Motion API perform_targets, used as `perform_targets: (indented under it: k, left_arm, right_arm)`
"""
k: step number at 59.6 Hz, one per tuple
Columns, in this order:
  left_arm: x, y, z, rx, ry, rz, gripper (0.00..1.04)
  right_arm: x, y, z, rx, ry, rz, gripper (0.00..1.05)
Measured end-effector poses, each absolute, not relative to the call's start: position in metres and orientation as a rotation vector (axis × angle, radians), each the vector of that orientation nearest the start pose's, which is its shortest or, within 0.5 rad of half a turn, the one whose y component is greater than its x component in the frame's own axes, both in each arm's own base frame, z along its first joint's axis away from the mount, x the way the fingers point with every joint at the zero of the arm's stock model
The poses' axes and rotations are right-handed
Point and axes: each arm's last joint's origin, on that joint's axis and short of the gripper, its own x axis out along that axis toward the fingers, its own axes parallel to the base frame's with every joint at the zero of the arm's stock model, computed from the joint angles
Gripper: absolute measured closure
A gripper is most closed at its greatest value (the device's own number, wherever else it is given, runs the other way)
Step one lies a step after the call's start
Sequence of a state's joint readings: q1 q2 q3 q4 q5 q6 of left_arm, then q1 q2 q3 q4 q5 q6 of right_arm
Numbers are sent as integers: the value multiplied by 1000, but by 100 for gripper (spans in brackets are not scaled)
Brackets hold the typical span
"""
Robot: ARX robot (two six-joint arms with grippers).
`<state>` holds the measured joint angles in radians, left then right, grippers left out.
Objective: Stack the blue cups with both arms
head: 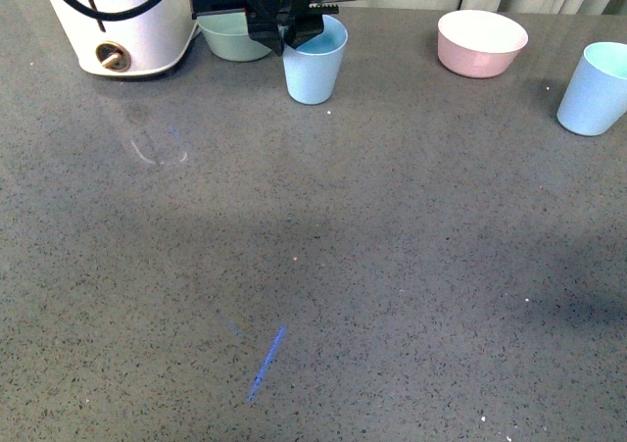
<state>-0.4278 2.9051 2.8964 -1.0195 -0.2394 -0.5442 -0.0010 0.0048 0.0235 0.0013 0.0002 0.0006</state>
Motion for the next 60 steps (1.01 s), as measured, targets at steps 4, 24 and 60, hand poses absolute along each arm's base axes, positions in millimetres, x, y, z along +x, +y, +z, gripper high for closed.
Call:
perform_targets:
  k: [4, 24, 60]
  left_arm:
    - [522, -231, 143, -167, 988, 97, 102]
    - [496, -265, 159, -223, 1043, 8, 102]
    - [424, -296, 144, -161, 1128, 9, 102]
  right_arm:
    - [96, 0, 171, 1, -20, -1, 9]
    - [96, 0, 171, 1, -20, -1, 9]
    - [97, 0, 171, 1, -20, -1, 9]
